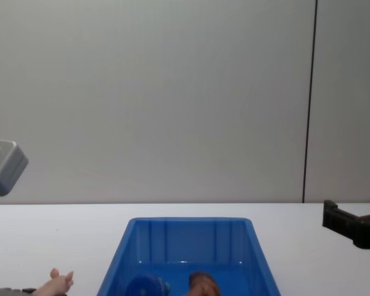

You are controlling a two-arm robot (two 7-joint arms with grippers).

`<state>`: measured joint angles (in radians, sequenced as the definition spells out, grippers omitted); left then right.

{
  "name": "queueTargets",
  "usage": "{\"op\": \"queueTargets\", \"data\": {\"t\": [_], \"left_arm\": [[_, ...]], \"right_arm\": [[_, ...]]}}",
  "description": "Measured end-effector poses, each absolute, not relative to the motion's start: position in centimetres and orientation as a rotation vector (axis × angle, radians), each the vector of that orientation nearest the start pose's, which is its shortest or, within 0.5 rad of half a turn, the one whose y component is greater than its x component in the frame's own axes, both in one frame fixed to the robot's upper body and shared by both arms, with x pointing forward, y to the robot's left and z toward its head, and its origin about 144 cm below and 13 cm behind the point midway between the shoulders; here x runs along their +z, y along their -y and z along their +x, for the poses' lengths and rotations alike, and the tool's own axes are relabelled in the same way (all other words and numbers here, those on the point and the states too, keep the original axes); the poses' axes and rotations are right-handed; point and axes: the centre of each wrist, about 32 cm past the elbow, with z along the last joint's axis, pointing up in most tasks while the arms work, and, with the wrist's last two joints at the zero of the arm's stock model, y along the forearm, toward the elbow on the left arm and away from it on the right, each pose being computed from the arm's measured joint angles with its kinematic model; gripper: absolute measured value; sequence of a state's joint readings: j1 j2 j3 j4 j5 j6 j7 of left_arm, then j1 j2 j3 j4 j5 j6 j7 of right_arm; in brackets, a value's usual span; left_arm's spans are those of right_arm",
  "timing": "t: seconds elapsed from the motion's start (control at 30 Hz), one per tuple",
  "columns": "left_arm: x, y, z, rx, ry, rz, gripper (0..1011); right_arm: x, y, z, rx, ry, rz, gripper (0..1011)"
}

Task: Pick up the two dolls from the table and place them into the box.

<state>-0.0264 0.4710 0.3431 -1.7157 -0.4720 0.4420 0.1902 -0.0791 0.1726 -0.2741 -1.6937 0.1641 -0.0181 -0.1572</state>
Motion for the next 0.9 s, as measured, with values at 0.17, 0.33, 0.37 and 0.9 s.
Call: {"op": "queueTargets", "data": {"t": [0.17, 0.33, 0.37, 0.9], "left_arm": [[117.0, -24.4, 44.5, 1.355, -0.241, 0.390, 352], [117.3, -24.3, 44.5, 1.346, -0.213, 0.352, 352], [117.4, -24.3, 44.5, 1.344, -0.209, 0.347, 352], [119.7, -24.2, 45.0, 1.266, -0.043, 0.189, 352]], "right_arm": [[114.6, 18.4, 42.3, -1.438, -0.009, 0.027, 1001], [114.6, 18.4, 42.3, -1.438, -0.009, 0.027, 1001], [114.6, 18.4, 42.3, -1.438, -0.009, 0.027, 1001], [114.6, 18.4, 42.3, -1.438, -0.009, 0.028, 1001]]}}
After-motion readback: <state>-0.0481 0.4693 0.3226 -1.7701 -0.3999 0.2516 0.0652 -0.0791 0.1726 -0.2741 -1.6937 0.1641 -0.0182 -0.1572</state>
